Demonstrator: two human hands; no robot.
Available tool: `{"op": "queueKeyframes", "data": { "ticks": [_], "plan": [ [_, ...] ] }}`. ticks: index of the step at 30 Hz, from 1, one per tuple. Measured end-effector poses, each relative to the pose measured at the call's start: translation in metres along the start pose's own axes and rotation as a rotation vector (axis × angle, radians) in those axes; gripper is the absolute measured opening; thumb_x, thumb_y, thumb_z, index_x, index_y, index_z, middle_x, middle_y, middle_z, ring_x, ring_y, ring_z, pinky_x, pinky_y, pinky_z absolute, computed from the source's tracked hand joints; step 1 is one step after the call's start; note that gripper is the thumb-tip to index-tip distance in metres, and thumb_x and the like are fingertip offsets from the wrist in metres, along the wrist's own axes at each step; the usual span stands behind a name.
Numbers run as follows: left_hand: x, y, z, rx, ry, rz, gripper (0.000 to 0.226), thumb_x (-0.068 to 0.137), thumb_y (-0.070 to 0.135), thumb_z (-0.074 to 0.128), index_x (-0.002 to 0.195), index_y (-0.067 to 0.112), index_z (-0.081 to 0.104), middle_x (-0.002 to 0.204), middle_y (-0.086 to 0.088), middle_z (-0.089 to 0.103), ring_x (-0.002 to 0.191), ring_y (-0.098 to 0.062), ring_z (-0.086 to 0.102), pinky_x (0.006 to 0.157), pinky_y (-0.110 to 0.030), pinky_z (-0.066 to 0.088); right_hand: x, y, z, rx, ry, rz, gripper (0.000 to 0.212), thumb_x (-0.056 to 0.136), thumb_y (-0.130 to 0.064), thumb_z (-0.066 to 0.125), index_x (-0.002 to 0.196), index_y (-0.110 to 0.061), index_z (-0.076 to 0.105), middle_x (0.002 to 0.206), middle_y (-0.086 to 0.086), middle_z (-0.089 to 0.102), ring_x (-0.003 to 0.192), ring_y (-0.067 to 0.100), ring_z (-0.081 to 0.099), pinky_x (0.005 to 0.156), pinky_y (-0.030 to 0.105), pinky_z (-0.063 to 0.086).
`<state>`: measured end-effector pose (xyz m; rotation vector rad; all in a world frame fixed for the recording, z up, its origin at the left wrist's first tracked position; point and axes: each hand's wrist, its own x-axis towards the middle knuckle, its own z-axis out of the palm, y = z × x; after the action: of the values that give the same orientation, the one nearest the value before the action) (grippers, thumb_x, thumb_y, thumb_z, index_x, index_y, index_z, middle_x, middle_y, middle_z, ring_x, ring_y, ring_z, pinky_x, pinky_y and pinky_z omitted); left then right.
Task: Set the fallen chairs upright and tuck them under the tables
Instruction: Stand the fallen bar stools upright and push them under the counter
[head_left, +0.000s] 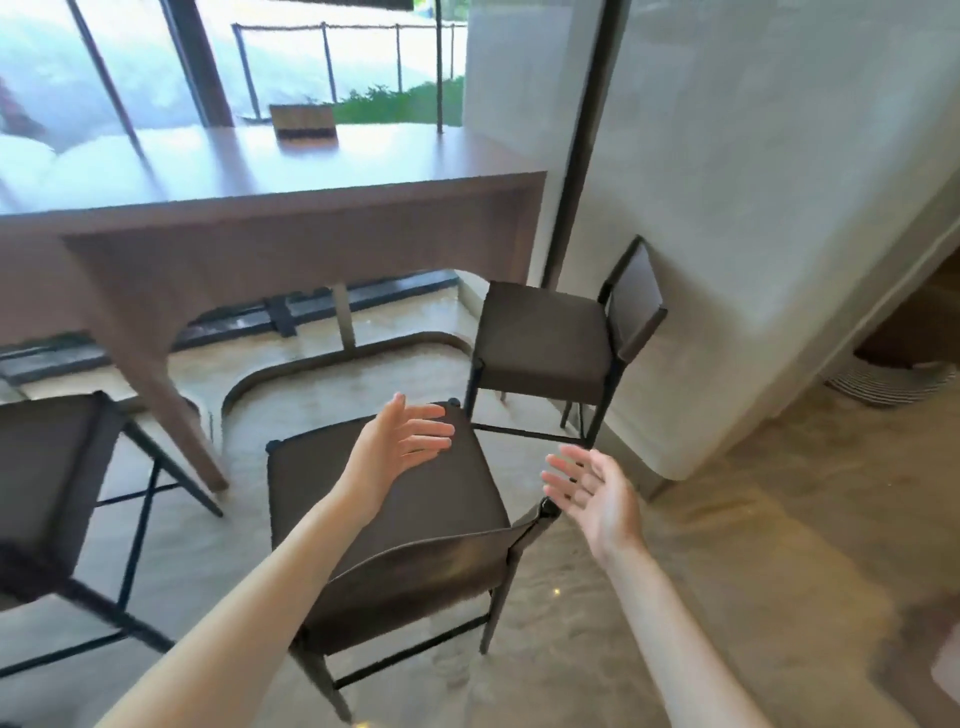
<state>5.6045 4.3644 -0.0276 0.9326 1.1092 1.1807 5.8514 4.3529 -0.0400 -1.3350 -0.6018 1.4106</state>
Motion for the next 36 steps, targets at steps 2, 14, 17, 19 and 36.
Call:
{"op": "queueKeyframes", "data": {
  "ticks": [2, 14, 17, 19, 36],
  "plan": [
    [-0.013, 0.002, -0.018, -0.013, 0.107, 0.025, 0.063, 0.085, 0.056, 0.038, 0.109, 0.005, 0.065, 0.106, -0.021, 0.070, 0.098, -0.033, 0.068, 0.090, -0.038, 0.053, 0.008, 0.001, 0.020, -0.028, -0.089, 0.022, 0.038, 0.103, -0.023, 0.035, 0.107, -0.002, 0.066, 0.105, 0.019, 0.071, 0.097, 0.034, 0.069, 0.092, 0.046, 0.052],
    [-0.093, 0.008, -0.129, -0.068, 0.544, 0.086, 0.057, 0.101, 0.045, 0.028, 0.108, 0.003, 0.066, 0.101, -0.019, 0.071, 0.092, -0.030, 0.069, 0.089, -0.039, 0.051, -0.003, 0.047, 0.166, -0.161, -0.529, 0.145, 0.034, 0.102, -0.023, 0.040, 0.109, -0.003, 0.067, 0.105, 0.016, 0.072, 0.097, 0.032, 0.070, 0.090, 0.044, 0.054],
    [-0.099, 0.011, -0.144, -0.085, 0.567, 0.101, 0.057, 0.102, 0.043, 0.026, 0.106, 0.003, 0.066, 0.102, -0.020, 0.071, 0.094, -0.031, 0.068, 0.083, -0.035, 0.052, -0.008, 0.054, 0.188, -0.146, -0.585, 0.174, 0.032, 0.100, -0.020, 0.042, 0.107, -0.001, 0.067, 0.103, 0.018, 0.072, 0.096, 0.034, 0.070, 0.090, 0.045, 0.054],
    [-0.099, 0.014, -0.151, -0.093, 0.569, 0.104, 0.057, 0.102, 0.043, 0.026, 0.107, 0.002, 0.066, 0.102, -0.021, 0.071, 0.094, -0.032, 0.068, 0.082, -0.033, 0.052, -0.007, 0.057, 0.200, -0.148, -0.613, 0.178, 0.032, 0.099, -0.019, 0.043, 0.107, 0.000, 0.067, 0.103, 0.019, 0.072, 0.096, 0.034, 0.070, 0.090, 0.046, 0.053],
    [-0.059, 0.021, -0.171, 0.174, 0.375, 0.088, 0.049, 0.095, 0.046, 0.044, 0.104, 0.004, 0.067, 0.095, -0.015, 0.073, 0.089, -0.027, 0.069, 0.086, -0.034, 0.051, 0.012, 0.069, 0.216, -0.683, -0.701, -0.235, 0.023, 0.097, -0.015, 0.048, 0.094, -0.014, 0.071, 0.092, 0.005, 0.074, 0.089, 0.023, 0.069, 0.082, 0.035, 0.053]
  ]
}}
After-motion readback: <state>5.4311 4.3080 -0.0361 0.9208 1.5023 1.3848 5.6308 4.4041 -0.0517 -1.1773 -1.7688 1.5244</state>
